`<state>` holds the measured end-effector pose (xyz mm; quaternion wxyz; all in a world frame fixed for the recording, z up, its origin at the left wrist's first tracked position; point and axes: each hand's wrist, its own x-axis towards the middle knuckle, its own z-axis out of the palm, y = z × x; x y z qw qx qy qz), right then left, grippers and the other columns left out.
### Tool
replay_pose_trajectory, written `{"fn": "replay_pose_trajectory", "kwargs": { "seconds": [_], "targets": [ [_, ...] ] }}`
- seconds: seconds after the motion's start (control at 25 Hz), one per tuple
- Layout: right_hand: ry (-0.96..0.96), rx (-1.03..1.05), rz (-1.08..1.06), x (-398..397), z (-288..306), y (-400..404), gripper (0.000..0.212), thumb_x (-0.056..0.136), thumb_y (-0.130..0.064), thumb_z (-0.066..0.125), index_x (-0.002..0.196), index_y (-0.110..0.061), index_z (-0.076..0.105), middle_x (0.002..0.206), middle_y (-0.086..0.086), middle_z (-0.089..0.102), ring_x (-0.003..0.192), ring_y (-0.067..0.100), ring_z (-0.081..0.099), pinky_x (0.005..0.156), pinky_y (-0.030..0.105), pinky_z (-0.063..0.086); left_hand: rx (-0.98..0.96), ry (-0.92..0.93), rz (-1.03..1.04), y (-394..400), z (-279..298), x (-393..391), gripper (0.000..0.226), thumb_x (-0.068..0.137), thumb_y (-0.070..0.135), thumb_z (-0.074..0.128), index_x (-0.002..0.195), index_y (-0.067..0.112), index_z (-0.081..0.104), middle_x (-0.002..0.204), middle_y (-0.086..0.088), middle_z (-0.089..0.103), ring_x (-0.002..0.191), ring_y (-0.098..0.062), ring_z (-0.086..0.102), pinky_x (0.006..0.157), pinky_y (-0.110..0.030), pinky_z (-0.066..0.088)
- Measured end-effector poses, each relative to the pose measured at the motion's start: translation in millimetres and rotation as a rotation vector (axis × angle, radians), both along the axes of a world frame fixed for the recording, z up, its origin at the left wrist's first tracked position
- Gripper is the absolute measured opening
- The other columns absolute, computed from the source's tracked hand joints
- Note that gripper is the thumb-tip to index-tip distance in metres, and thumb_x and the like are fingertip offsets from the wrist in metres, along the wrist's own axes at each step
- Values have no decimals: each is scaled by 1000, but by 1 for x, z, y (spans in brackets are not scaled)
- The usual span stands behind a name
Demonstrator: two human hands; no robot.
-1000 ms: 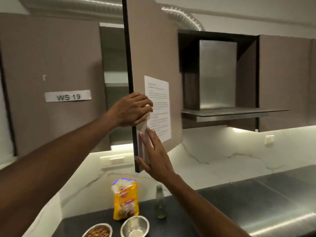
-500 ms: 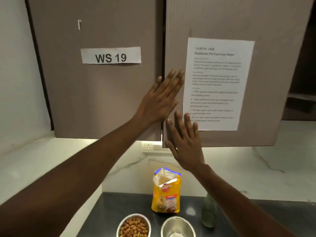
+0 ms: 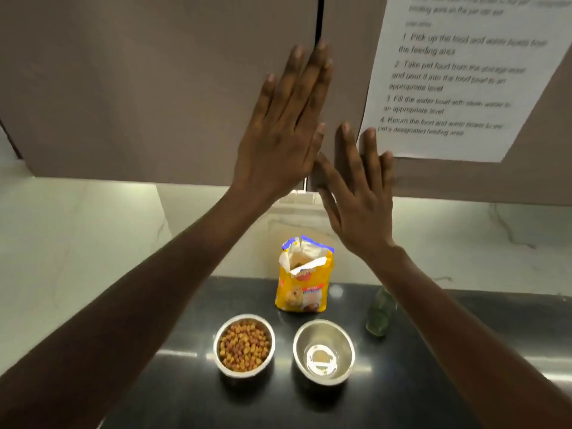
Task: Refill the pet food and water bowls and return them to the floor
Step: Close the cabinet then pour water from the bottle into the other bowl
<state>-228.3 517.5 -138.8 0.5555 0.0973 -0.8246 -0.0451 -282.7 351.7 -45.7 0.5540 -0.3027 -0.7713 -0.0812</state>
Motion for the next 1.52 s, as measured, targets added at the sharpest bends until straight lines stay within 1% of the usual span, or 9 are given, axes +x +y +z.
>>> {"fn": "replay_pose_trajectory", "kwargs": {
  "seconds": [0.16, 0.28, 0.48, 0.56, 0.64, 0.76, 0.92, 1.2, 1.52],
  "targets": [
    [-131, -136, 123, 21, -79, 16, 61, 97, -5, 65, 156, -17, 53, 171, 22, 23, 161, 45, 21, 129, 59, 25, 307, -315, -78, -5, -131, 42, 68, 103, 17, 54, 165, 3, 31, 176, -14, 23, 165, -36, 20, 134, -51, 18],
    [-327, -300, 132, 42, -153, 56, 68, 96, -11, 70, 159, -13, 47, 176, 20, 14, 165, 40, 12, 129, 59, 25, 439, -703, 48, 4, -262, 87, 75, 101, 21, 59, 167, 7, 27, 179, -7, 14, 168, -26, 10, 135, -45, 14],
    [-532, -1051, -96, 67, -271, 147, 93, 85, -33, 87, 160, -13, 35, 175, 16, 18, 162, 35, 21, 129, 54, 28, 991, -1539, 283, 38, -411, 136, 71, 101, 24, 65, 163, 8, 35, 164, -14, 48, 153, -31, 45, 123, -36, 34],
    [-758, -1306, -142, 61, -298, 172, 115, 74, -46, 93, 163, -19, 27, 174, 13, 26, 160, 33, 26, 128, 56, 29, 1035, -1758, 362, 51, -442, 142, 80, 102, 34, 65, 165, 1, 27, 160, -17, 52, 149, -33, 49, 120, -37, 39],
    [-950, -1367, -113, 45, -311, 190, 119, 68, -49, 97, 162, -26, 28, 166, 10, 42, 152, 33, 41, 124, 56, 37, 1092, -1923, 420, 67, -455, 145, 72, 101, 42, 65, 154, -1, 44, 139, -15, 70, 133, -32, 64, 106, -33, 50],
    [-1056, -1252, 4, 14, -312, 203, 86, 77, -35, 94, 146, -18, 46, 144, 13, 62, 133, 36, 59, 113, 51, 47, 1400, -1880, 388, 87, -460, 150, 24, 100, 31, 70, 112, 10, 74, 100, -6, 81, 103, -28, 79, 96, -45, 64],
    [-1196, -812, 150, -25, -310, 212, 49, 85, -18, 88, 119, -7, 54, 119, 20, 66, 106, 34, 61, 88, 39, 45, 1539, -1754, 411, 93, -462, 154, 15, 96, 15, 76, 111, 12, 73, 100, -7, 80, 89, -17, 80, 88, -35, 67],
    [-1509, 318, 203, -39, -311, 189, 51, 88, -51, 72, 119, -18, 48, 119, 7, 61, 106, 33, 61, 86, 47, 52, 1661, -1661, 424, 94, -471, 156, 12, 93, 7, 78, 103, 12, 75, 93, -6, 80, 82, -14, 78, 81, -28, 67],
    [-1594, 560, 82, -40, -315, 170, 52, 89, -30, 72, 130, -16, 45, 129, 12, 61, 119, 34, 59, 93, 50, 53, 1699, -1611, 428, 99, -479, 160, 18, 94, 5, 76, 111, 10, 74, 100, -7, 79, 85, -12, 78, 75, -22, 65]
  ]
}}
